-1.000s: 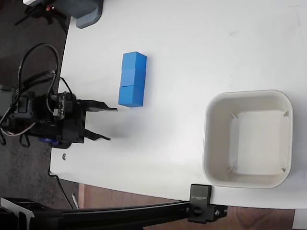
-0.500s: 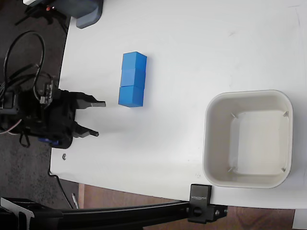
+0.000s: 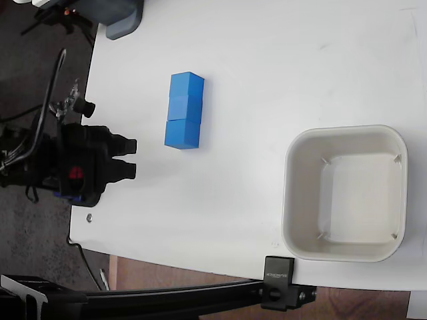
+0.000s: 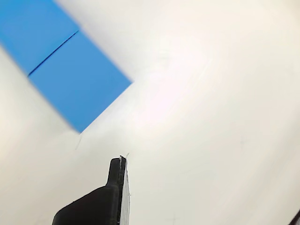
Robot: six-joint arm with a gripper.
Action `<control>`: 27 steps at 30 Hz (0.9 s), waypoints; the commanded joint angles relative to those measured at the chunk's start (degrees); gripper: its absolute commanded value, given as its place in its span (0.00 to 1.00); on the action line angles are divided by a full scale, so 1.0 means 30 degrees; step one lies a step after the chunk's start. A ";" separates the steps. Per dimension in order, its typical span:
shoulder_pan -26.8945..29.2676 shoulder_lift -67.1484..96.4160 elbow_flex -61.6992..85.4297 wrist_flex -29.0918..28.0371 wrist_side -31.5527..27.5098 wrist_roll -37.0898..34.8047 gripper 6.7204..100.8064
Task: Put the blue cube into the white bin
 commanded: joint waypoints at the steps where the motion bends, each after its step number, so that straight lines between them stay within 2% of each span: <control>1: -0.0234 -0.1113 -0.1729 0.0645 -0.0469 -0.3574 0.99; 4: -0.1025 -0.1729 -0.1816 0.0645 0.0117 -0.4688 0.99; 11: -0.4453 -0.2637 -0.1699 0.0029 0.2930 -0.3721 0.99; 27: -0.6562 -0.9111 -0.6240 0.2432 0.4219 -0.4277 0.99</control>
